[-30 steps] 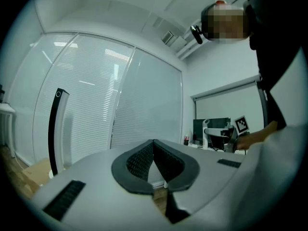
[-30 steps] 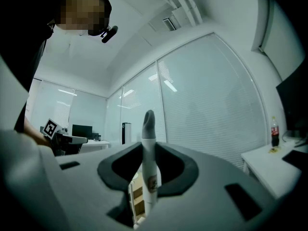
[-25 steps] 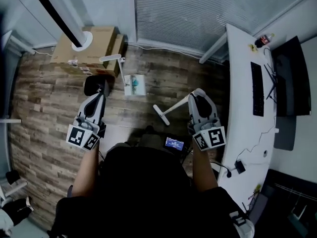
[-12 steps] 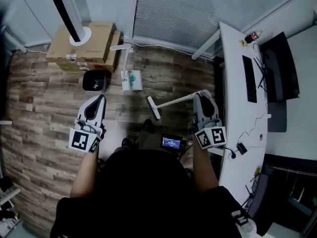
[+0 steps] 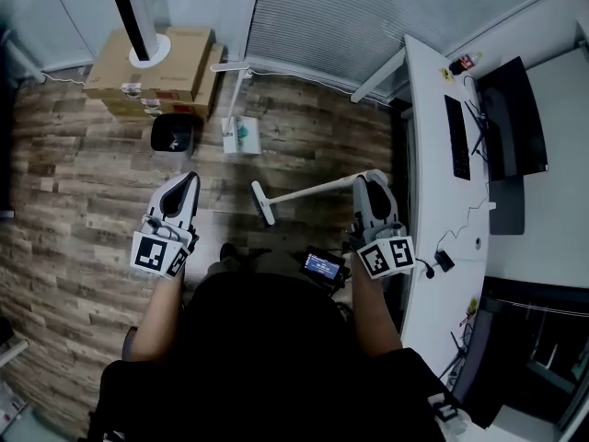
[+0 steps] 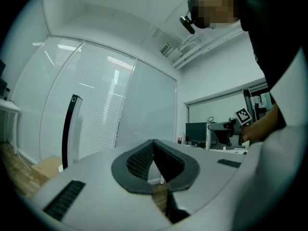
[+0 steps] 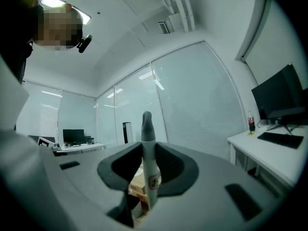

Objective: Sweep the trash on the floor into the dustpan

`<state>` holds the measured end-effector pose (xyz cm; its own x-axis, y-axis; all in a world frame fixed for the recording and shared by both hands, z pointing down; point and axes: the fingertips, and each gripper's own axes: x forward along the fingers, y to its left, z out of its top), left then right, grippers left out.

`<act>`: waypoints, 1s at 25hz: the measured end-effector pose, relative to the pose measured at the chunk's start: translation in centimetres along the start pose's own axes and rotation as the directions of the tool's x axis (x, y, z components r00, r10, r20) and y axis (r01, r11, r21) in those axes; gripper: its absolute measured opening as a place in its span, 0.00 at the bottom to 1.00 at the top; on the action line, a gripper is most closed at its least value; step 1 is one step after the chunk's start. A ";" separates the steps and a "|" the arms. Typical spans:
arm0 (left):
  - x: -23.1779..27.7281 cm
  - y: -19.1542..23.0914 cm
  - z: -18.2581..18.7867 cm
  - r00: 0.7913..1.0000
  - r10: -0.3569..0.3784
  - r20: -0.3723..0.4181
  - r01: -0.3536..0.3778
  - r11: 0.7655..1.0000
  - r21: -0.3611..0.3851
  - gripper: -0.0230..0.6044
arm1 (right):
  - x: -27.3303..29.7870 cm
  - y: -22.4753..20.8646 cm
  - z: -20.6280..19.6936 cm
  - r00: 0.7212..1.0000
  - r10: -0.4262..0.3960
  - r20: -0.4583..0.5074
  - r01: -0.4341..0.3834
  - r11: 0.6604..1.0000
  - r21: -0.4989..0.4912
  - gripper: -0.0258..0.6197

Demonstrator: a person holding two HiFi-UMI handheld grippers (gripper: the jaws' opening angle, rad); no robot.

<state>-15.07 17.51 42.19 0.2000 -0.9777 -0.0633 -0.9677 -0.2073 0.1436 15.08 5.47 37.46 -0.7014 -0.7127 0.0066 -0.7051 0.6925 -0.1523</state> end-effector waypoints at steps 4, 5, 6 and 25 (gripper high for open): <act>-0.3 -0.4 -1.0 0.998 0.064 -0.020 -0.065 0.997 -0.043 0.03 | -1.2 -0.1 -0.2 1.000 0.023 0.011 -0.024 1.000 0.014 0.18; -0.4 -0.5 -1.0 0.997 0.078 -0.024 -0.079 0.996 -0.047 0.03 | -1.3 0.0 -0.3 0.999 0.037 0.009 -0.037 0.999 0.014 0.18; -0.4 -0.9 -0.9 0.996 0.088 -0.024 -0.089 0.995 -0.047 0.03 | -1.5 0.2 -0.3 0.998 0.058 0.007 -0.058 0.998 0.008 0.18; 1.2 -13.2 -2.9 0.996 0.026 -0.086 -0.025 1.000 0.003 0.03 | -10.1 -4.2 -2.8 0.991 0.125 -0.042 -0.128 0.987 -0.098 0.19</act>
<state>-1.63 19.01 43.07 0.1877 -0.9819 0.0256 -0.9729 -0.1823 0.1422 24.81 10.04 40.83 -0.7877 -0.6153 0.0292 -0.6159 0.7860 -0.0540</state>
